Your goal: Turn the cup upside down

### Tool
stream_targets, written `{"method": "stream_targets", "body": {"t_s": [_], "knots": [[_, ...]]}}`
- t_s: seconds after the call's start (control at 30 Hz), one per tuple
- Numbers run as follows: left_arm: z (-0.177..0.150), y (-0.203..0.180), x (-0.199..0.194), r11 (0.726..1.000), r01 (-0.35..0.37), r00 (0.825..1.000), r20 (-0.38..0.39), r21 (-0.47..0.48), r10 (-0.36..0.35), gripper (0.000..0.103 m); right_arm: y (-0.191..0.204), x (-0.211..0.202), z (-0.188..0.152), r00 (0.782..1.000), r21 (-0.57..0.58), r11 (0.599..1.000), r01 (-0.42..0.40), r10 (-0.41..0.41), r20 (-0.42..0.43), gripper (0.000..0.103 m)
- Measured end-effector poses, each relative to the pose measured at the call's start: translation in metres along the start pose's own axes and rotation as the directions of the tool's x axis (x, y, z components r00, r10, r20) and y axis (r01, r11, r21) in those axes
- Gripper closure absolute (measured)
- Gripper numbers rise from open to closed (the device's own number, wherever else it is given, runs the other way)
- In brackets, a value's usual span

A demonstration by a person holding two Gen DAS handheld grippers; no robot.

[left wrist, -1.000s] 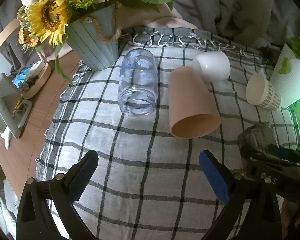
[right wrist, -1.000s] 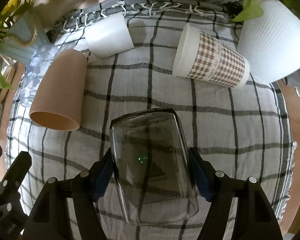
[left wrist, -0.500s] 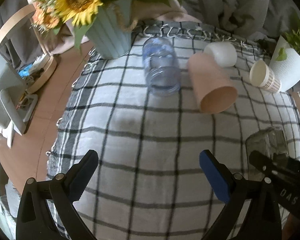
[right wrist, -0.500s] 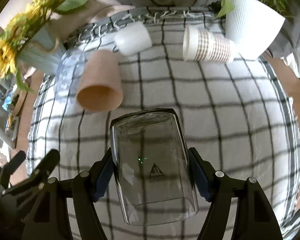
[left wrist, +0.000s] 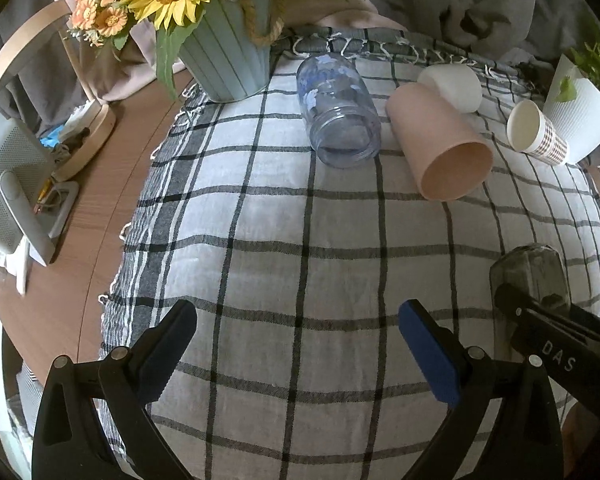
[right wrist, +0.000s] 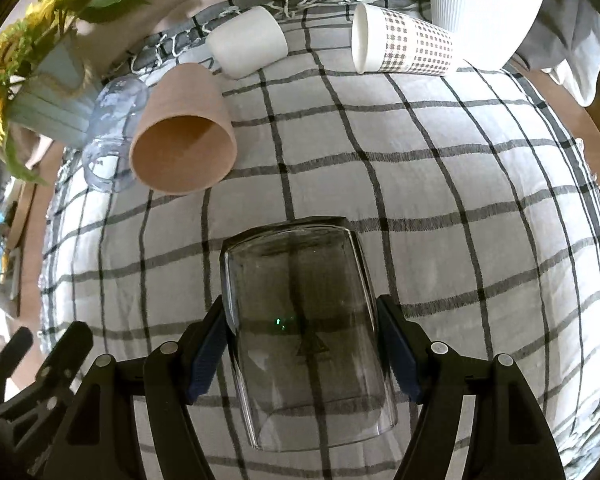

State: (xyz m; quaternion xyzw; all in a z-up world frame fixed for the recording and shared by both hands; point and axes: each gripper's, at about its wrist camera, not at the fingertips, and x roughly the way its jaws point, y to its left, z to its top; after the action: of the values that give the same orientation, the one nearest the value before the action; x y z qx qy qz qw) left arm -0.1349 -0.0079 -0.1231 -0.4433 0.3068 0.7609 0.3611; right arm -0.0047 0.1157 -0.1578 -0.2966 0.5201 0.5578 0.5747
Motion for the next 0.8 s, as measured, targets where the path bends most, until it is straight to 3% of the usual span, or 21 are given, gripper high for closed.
{"method": "stream_targets", "body": {"t_s": [0.13, 0.2, 0.3, 0.5, 0.63, 0.8], "knots": [[-0.002, -0.002, -0.001, 1.0, -0.004, 1.0, -0.005, -0.006, 0.004, 0.0, 0.0, 0.0, 0.002, 1.0, -0.012, 1.0, 0.001, -0.001, 0.004, 0.031], [-0.003, -0.004, -0.002, 0.999, 0.01, 1.0, 0.0, 0.034, -0.01, 0.0, 0.001, 0.0, 0.003, 1.0, -0.016, 1.0, -0.001, 0.002, 0.008, 0.031], [-0.003, -0.004, -0.006, 1.0, 0.011, 1.0, 0.001, 0.029, -0.011, 0.0, -0.001, -0.007, 0.003, 0.999, -0.021, 0.999, -0.025, 0.025, 0.028, 0.025], [0.002, -0.019, -0.024, 0.997, 0.066, 0.998, 0.004, 0.034, -0.066, 0.0, -0.012, -0.057, 0.005, 0.987, -0.018, 1.0, -0.021, 0.023, 0.16, 0.024], [0.012, -0.049, -0.037, 0.985, 0.156, 0.988, -0.004, 0.081, -0.156, 0.001, -0.038, -0.076, 0.009, 0.984, 0.043, 0.999, 0.019, -0.026, 0.178, 0.024], [0.02, -0.099, -0.045, 0.963, 0.198, 0.98, -0.01, 0.182, -0.2, 0.001, -0.081, -0.082, 0.011, 0.983, 0.113, 0.993, 0.041, -0.06, 0.173, 0.024]]}}
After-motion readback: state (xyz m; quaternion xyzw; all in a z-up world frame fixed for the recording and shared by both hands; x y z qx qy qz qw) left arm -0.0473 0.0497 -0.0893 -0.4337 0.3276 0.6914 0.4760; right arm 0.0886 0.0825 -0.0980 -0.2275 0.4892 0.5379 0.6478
